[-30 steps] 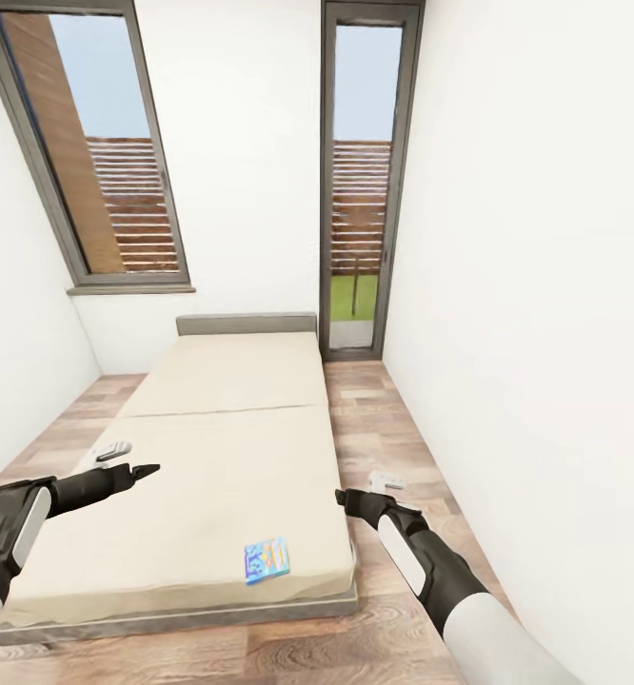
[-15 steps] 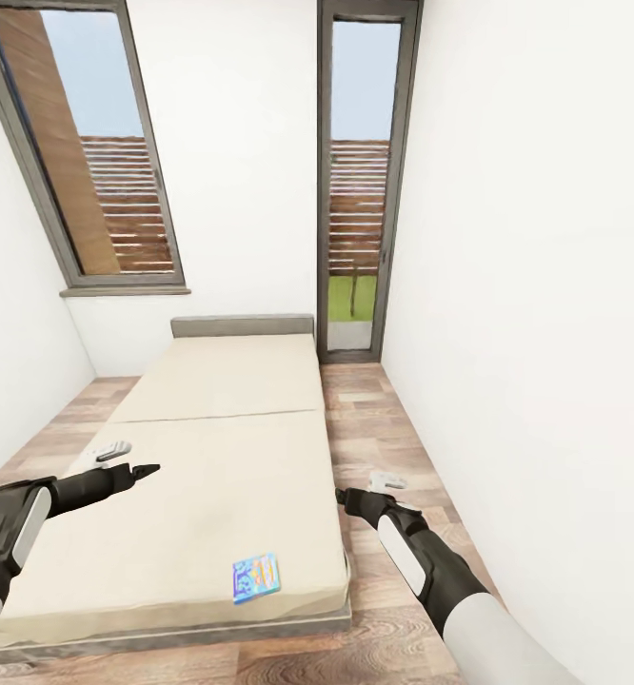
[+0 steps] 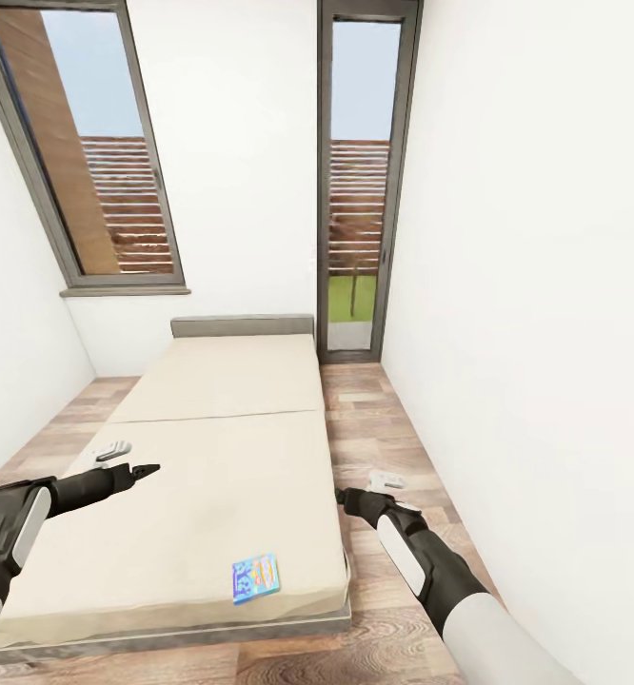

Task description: Put all the toys in the child's room - the three board games (two on the bed and one on the table), the two jigsaw puzzles on the table, and the tennis ball on the table - inside the toy box on the table in the child's room.

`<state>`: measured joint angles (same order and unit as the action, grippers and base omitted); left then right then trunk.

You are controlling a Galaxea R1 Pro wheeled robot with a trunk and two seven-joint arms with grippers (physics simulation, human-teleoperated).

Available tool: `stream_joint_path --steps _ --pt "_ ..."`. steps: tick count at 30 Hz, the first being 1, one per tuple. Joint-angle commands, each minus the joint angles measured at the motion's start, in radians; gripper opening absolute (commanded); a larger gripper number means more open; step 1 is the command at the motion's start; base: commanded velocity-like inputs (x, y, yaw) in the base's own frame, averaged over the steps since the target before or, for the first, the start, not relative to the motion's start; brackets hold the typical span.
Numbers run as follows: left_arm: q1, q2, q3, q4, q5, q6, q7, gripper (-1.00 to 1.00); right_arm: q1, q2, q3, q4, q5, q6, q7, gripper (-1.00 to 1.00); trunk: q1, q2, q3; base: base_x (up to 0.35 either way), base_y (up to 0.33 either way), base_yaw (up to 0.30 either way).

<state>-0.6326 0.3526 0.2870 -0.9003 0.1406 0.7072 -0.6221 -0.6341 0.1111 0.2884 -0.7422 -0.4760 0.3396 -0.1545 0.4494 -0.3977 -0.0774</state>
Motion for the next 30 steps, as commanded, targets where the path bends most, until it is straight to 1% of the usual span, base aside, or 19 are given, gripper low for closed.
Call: stream_joint_path --steps 1,6,11,14,21,27,30 --pt "-0.001 0.0 0.001 0.0 0.005 0.007 -0.001 1.0 -0.001 -0.001 0.004 -0.002 -0.01 0.003 -0.01 1.0 0.001 -0.002 -0.002 0.0 0.0 0.0" --pt "-0.001 0.0 0.001 0.0 0.005 0.006 -0.001 1.0 0.0 0.001 0.005 -0.002 -0.01 0.003 -0.01 1.0 0.001 -0.002 -0.002 0.039 -0.055 0.034" --pt "-0.001 0.0 0.001 0.0 0.006 0.006 -0.001 1.0 0.0 0.003 0.005 -0.002 -0.01 0.002 -0.01 1.0 0.001 -0.002 -0.002 0.069 -0.131 0.223" --pt "-0.001 0.0 0.001 0.0 0.006 0.006 -0.001 1.0 0.0 0.001 0.005 -0.002 -0.01 0.002 -0.01 1.0 0.001 -0.002 -0.002 0.019 -0.047 0.114" --pt "-0.001 0.0 0.001 0.0 0.006 0.006 -0.001 1.0 0.0 0.0 0.004 -0.002 -0.01 0.003 -0.01 1.0 0.001 -0.002 -0.002 0.003 -0.187 0.017" --pt "-0.001 0.0 0.001 0.0 0.007 0.006 -0.001 1.0 0.0 -0.001 0.004 -0.002 -0.01 0.003 -0.01 1.0 0.001 -0.002 -0.002 0.0 -0.033 0.0" --pt "-0.001 -0.001 0.001 0.0 0.007 0.006 -0.001 1.0 0.0 -0.001 0.004 -0.002 -0.01 0.003 -0.01 1.0 0.001 -0.002 -0.002 0.0 -0.187 0.0"
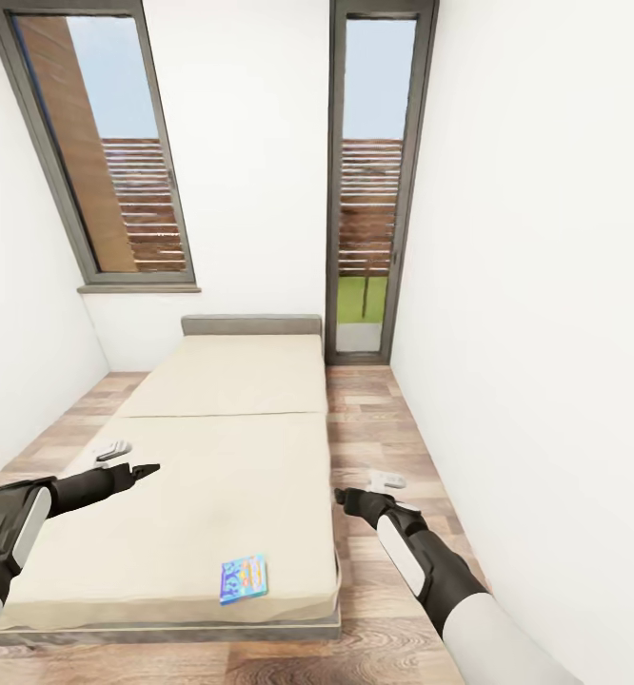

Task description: Put all the toys in the child's room - the three board games (two on the bed and one on the table), the two jigsaw puzzles on the table, and the tennis ball on the table - inside the toy box on the table in the child's room.

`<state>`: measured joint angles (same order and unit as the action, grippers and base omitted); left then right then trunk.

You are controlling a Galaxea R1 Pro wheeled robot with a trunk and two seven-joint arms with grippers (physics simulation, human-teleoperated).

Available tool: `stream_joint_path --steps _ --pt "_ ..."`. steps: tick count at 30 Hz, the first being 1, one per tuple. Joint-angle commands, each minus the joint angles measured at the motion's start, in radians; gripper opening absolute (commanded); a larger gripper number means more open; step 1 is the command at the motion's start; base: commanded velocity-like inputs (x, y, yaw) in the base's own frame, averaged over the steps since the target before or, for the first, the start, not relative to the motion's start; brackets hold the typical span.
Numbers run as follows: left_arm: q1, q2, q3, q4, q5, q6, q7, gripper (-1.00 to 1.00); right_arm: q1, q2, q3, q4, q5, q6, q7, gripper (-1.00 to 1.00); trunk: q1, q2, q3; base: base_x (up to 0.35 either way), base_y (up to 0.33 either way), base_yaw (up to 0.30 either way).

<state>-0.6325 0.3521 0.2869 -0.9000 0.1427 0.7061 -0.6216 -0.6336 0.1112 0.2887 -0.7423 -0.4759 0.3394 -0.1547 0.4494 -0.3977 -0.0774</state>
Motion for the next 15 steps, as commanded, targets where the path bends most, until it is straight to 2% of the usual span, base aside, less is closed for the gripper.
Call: stream_joint_path --steps 1,15 --pt "-0.001 0.0 0.001 0.0 0.005 0.007 -0.001 1.0 -0.001 -0.001 0.004 -0.002 -0.01 0.003 -0.009 1.0 0.001 -0.002 -0.002 0.0 -0.257 0.0" --pt "-0.001 0.0 0.001 0.0 0.004 0.007 -0.001 1.0 -0.001 -0.001 0.004 -0.002 -0.01 0.003 -0.009 1.0 0.001 -0.002 -0.002 0.0 -0.174 0.0"
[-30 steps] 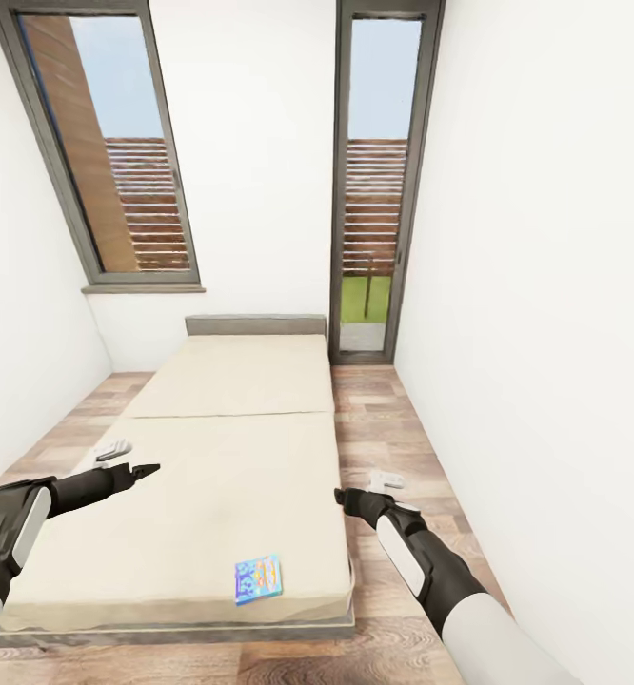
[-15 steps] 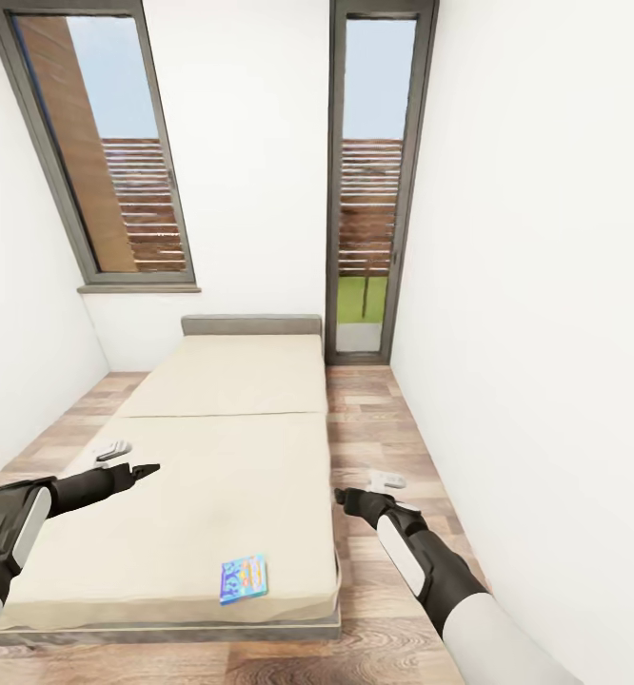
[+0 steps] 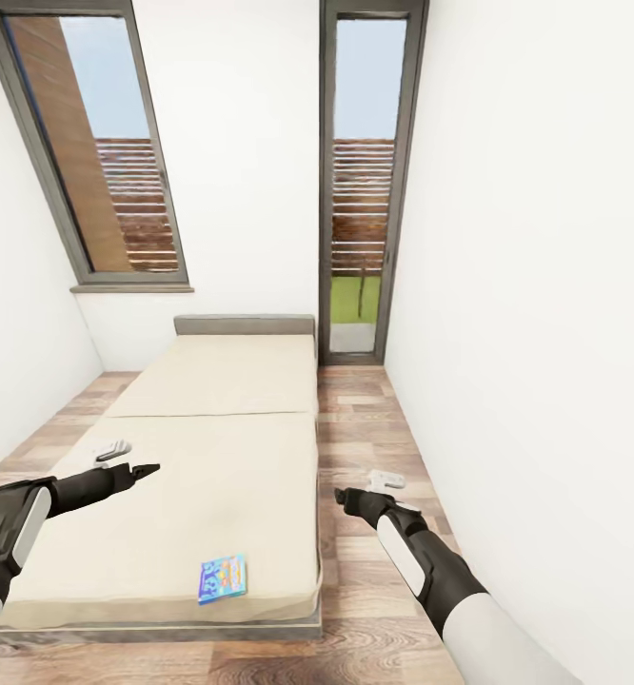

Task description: Put all the toys in the child's room - the three board games (two on the bed and one on the table), the two jigsaw puzzles on the table, and the tennis ball on the table - inside the toy box on the table in the child's room.

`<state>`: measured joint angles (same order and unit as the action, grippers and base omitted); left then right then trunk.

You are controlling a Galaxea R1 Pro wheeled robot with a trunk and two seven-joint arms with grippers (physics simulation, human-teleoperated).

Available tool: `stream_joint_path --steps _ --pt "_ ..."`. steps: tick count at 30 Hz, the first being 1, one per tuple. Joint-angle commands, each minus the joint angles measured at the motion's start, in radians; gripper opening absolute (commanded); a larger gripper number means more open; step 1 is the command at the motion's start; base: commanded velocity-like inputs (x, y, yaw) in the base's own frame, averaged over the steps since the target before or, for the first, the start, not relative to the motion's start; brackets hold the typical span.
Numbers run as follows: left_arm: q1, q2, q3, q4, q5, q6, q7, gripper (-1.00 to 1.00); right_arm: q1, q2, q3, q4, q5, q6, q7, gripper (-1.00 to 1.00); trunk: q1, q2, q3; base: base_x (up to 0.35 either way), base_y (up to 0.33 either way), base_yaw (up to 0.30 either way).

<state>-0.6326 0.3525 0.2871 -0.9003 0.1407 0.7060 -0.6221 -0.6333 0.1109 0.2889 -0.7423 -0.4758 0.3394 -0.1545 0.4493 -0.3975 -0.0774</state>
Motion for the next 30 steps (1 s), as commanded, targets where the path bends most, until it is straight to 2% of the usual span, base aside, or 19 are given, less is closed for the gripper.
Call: stream_joint_path --steps 1,22,26,30 --pt "-0.001 0.0 0.001 0.0 0.006 0.007 -0.001 1.0 -0.001 0.0 0.003 -0.002 -0.01 0.003 -0.01 1.0 0.001 -0.003 -0.002 0.0 -0.058 0.0" --pt "-0.001 0.0 0.003 0.0 0.011 0.008 -0.024 1.0 -0.001 -0.001 0.002 0.0 -0.011 0.005 -0.007 1.0 0.001 -0.003 -0.002 0.0 -0.004 0.0" --pt "0.0 0.0 0.003 0.02 0.011 0.01 -0.072 1.0 -0.002 -0.003 0.0 -0.001 -0.012 0.007 -0.005 1.0 0.001 -0.003 -0.002 0.0 0.0 0.0" --pt "-0.001 0.001 0.004 0.099 0.01 0.008 -0.126 1.0 -0.002 -0.004 -0.004 -0.002 -0.012 0.01 -0.006 1.0 0.005 -0.01 -0.006 0.0 0.0 0.0"
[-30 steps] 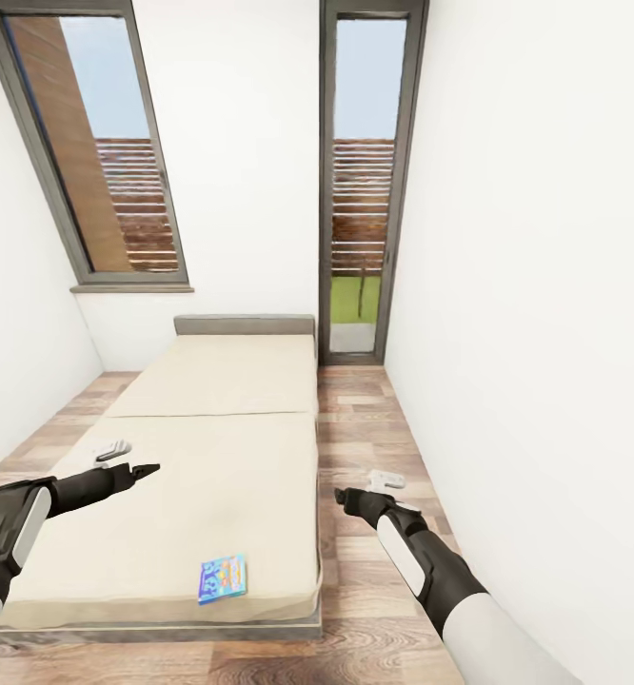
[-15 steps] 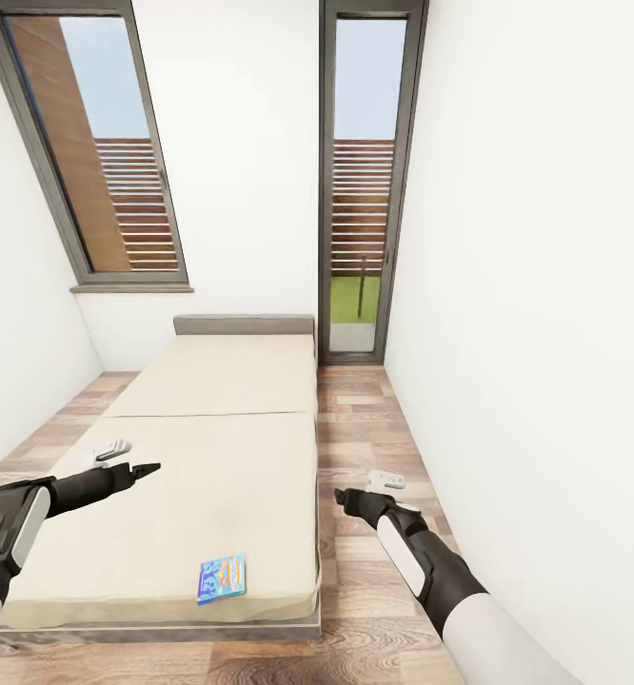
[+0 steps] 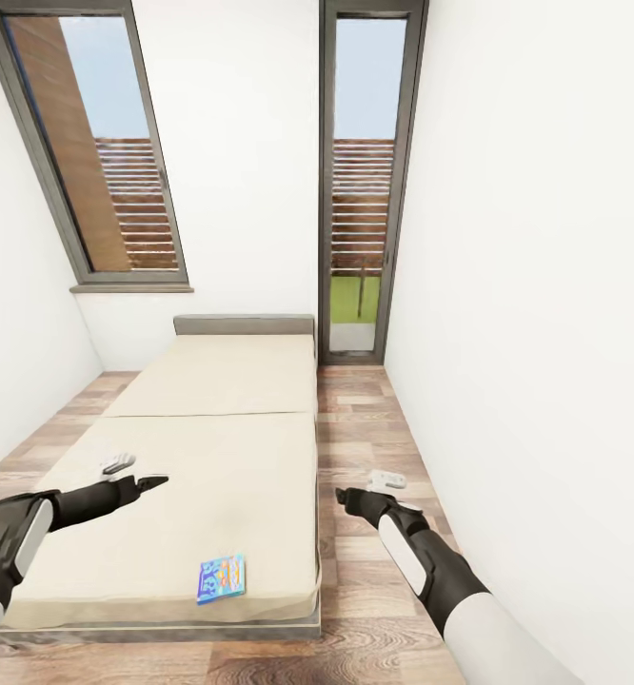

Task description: Put all the toys in the child's room - the three board games (two on the bed and one on the table), the two jigsaw puzzles on the table, and the tennis ball on the table - inside the toy box on the table in the child's room.

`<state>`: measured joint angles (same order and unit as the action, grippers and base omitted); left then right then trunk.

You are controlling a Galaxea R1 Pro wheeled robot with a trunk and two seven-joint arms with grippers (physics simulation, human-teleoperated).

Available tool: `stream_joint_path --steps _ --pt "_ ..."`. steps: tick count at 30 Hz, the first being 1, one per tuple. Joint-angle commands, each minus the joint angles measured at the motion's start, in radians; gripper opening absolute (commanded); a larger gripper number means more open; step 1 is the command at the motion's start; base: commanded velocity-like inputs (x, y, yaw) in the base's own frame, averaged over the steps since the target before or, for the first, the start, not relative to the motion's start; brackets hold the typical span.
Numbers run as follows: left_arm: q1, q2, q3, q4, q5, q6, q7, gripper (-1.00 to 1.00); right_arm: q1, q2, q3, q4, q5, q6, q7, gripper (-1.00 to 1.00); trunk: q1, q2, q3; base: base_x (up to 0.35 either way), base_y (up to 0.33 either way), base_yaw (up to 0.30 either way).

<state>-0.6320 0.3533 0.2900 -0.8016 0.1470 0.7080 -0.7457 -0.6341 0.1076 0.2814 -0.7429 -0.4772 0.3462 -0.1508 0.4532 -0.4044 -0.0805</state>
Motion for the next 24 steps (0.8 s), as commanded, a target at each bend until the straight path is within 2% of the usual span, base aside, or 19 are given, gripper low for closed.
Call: stream_joint_path --steps 1,5,9,13,15,19,24 --pt "-0.001 0.0 0.001 0.01 0.004 0.006 -0.005 1.0 -0.001 -0.001 0.003 -0.003 -0.011 0.003 -0.01 1.0 0.005 -0.01 -0.006 0.0 0.0 0.0" --pt "-0.001 0.005 0.001 0.071 0.004 0.004 -0.017 1.0 0.007 -0.002 0.005 -0.055 -0.011 0.021 -0.012 1.0 0.02 -0.038 -0.018 0.0 0.0 0.0" --pt "-0.001 0.009 0.002 0.145 0.004 -0.001 -0.019 1.0 0.011 -0.003 0.0 -0.184 -0.011 0.105 -0.014 1.0 0.035 -0.066 -0.031 0.0 0.0 0.0" --pt "-0.001 0.011 0.008 0.248 0.003 -0.071 -0.02 1.0 0.011 -0.003 -0.002 -0.289 -0.012 0.177 -0.016 1.0 0.051 -0.094 -0.043 0.0 0.0 0.0" --pt "-0.001 0.012 0.038 0.298 0.003 -0.1 -0.021 1.0 0.011 -0.003 -0.003 -0.302 -0.014 0.186 -0.016 1.0 0.058 -0.108 -0.049 0.0 0.0 0.0" --pt "-0.001 0.013 0.092 0.321 0.003 -0.111 -0.021 1.0 0.011 -0.003 -0.005 -0.307 -0.015 0.191 -0.017 1.0 0.074 -0.136 -0.062 0.0 0.0 0.0" --pt "-0.001 0.013 0.119 0.342 0.004 -0.115 -0.021 1.0 0.011 -0.003 -0.005 -0.308 -0.015 0.192 -0.028 1.0 0.093 -0.171 -0.078 0.0 0.0 0.0"
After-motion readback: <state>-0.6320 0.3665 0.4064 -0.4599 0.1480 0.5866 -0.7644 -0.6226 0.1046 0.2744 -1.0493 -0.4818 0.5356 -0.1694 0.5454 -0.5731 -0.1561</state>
